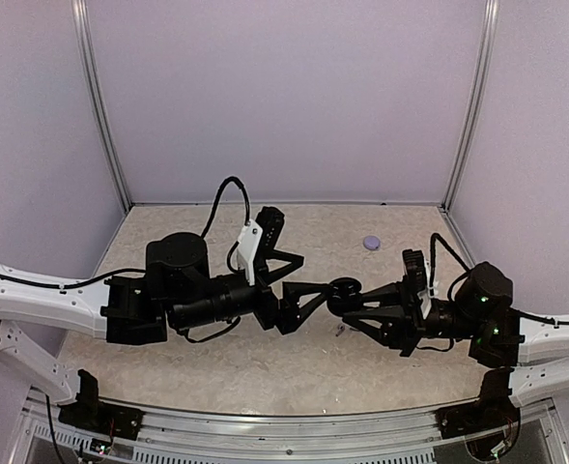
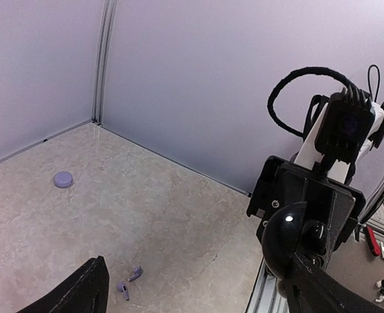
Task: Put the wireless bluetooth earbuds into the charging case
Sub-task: Close the charging case.
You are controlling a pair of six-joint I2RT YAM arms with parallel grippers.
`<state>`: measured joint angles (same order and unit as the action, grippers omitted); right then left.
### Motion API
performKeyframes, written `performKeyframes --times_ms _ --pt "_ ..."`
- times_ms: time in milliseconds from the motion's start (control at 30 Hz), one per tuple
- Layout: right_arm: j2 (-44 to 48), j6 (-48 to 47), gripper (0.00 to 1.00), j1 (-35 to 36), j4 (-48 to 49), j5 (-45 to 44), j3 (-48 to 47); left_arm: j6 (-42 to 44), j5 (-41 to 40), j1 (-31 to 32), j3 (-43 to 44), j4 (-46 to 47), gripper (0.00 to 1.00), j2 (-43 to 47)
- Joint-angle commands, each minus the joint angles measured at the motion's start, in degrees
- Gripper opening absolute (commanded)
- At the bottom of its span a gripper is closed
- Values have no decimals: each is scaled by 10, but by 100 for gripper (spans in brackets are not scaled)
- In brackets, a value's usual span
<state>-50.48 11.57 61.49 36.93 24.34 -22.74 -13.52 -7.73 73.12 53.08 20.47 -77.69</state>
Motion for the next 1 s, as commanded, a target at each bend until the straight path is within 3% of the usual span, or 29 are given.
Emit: performKeyframes --times_ms 0,167,333,600,967 --pt "29 -5 1 7 15 -25 -1 7 -4 -4 2 -13 92 7" --pt "42 -5 1 6 -3 -40 2 43 15 -3 -35 22 99 49" --pt "38 -4 2 7 -12 -29 -5 76 68 -3 -54 32 99 81" --pt "3 -2 2 7 -5 18 -24 101 139 6 -24 29 99 42" --pt "-11 4 2 7 -5 20 -29 184 117 63 -4 60 97 -2"
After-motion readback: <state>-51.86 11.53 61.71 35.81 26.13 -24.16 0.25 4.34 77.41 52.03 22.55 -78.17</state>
